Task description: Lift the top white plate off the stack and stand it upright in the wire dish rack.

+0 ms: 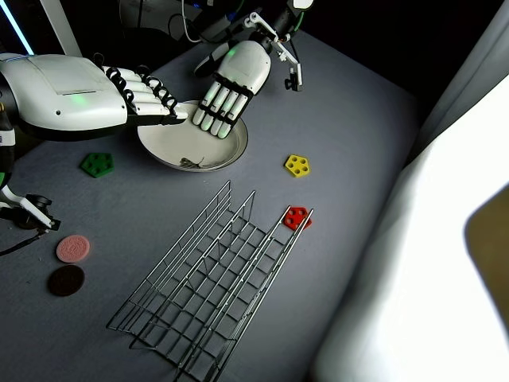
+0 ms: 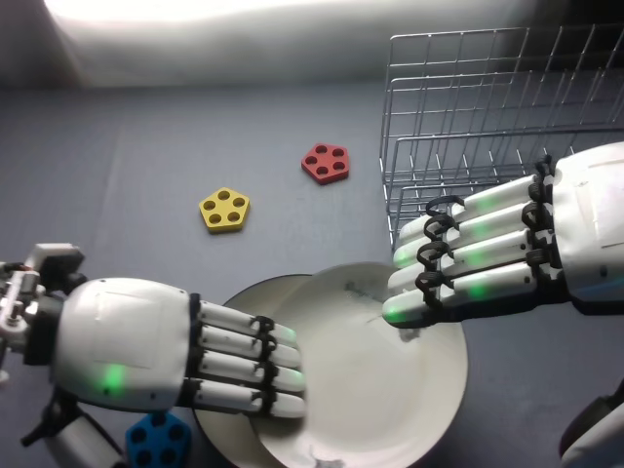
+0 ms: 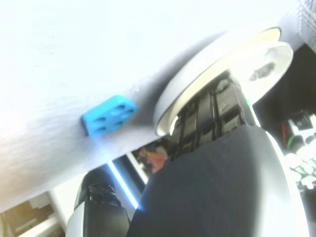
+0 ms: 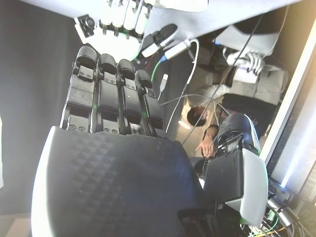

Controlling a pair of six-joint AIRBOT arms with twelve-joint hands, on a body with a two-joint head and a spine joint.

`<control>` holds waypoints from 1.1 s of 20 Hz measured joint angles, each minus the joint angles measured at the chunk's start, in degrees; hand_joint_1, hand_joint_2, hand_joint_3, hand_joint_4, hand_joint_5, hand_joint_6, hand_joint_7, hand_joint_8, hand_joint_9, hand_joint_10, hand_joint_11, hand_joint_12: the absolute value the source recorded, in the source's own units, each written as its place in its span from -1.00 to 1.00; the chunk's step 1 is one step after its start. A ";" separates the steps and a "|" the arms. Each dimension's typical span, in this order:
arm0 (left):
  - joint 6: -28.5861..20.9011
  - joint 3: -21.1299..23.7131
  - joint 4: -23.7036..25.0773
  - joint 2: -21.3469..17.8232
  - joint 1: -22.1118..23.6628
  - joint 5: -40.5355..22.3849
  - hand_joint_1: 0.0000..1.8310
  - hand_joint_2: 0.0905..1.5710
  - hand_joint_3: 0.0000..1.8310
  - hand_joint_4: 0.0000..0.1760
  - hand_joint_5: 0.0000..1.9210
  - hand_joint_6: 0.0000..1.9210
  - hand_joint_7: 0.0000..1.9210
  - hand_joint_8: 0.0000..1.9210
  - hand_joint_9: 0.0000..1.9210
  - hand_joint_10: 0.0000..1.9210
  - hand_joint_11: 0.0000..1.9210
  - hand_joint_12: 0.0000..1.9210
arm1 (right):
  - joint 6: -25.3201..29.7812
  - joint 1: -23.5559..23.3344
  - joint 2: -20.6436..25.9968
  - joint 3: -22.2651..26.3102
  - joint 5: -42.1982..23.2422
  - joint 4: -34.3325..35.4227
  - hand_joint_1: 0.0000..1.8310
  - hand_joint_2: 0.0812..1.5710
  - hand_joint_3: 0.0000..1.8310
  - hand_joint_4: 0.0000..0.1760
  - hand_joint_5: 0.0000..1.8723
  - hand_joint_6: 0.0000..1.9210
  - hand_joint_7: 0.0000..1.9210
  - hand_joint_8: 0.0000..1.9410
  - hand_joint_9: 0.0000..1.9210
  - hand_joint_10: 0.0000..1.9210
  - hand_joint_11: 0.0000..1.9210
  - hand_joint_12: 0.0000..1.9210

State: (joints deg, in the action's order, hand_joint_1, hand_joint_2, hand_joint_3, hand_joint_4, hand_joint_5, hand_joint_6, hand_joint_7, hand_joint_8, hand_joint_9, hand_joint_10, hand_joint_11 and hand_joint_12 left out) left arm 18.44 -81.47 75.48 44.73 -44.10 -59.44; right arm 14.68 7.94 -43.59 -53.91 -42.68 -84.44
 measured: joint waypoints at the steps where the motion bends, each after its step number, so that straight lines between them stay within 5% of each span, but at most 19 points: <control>1: 0.00 0.00 -0.22 0.28 0.00 0.07 -1.00 0.23 -1.00 -1.00 -0.89 -1.00 -0.86 -0.99 -0.87 -0.99 -0.90 -0.99 | 0.02 0.00 -0.13 -0.02 0.31 -0.31 -1.00 0.24 -1.00 -1.00 -0.87 -1.00 -0.83 -0.99 -0.82 -0.99 -0.82 -0.99; 6: 0.20 -0.07 -1.68 1.73 0.00 0.61 -1.00 0.23 -1.00 -1.00 -0.89 -1.00 -0.85 -0.99 -0.87 -1.00 -0.90 -0.99 | 0.00 0.22 -0.70 -0.68 1.05 -0.48 -0.98 0.20 -1.00 -1.00 -0.86 -0.99 -0.82 -0.99 -0.79 -0.98 -0.79 -0.98; 11: 0.20 0.61 -2.32 2.99 0.55 1.92 -1.00 0.22 -1.00 -1.00 -0.89 -1.00 -0.88 -1.00 -0.89 -1.00 -0.89 -0.98 | -0.04 0.94 -2.38 -2.12 1.95 -0.61 -0.72 0.16 -1.00 -1.00 -0.89 -1.00 -0.84 -1.00 -0.80 -1.00 -0.81 -0.99; 22: 0.20 0.61 -2.51 3.69 0.90 2.45 -1.00 0.24 -1.00 -1.00 -0.90 -0.99 -0.88 -1.00 -0.88 -1.00 -0.88 -0.98 | -1.97 2.27 -5.68 -3.39 3.65 -0.04 0.14 0.15 -1.00 -1.00 -0.83 -0.99 -0.85 -1.00 -0.81 -1.00 -0.77 -0.97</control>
State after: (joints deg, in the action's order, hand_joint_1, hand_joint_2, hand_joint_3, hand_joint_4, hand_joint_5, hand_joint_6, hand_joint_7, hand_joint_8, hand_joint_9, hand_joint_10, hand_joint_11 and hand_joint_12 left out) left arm 18.63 -80.86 72.97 48.42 -43.20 -56.99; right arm 12.71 10.22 -49.28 -57.30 -39.03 -84.49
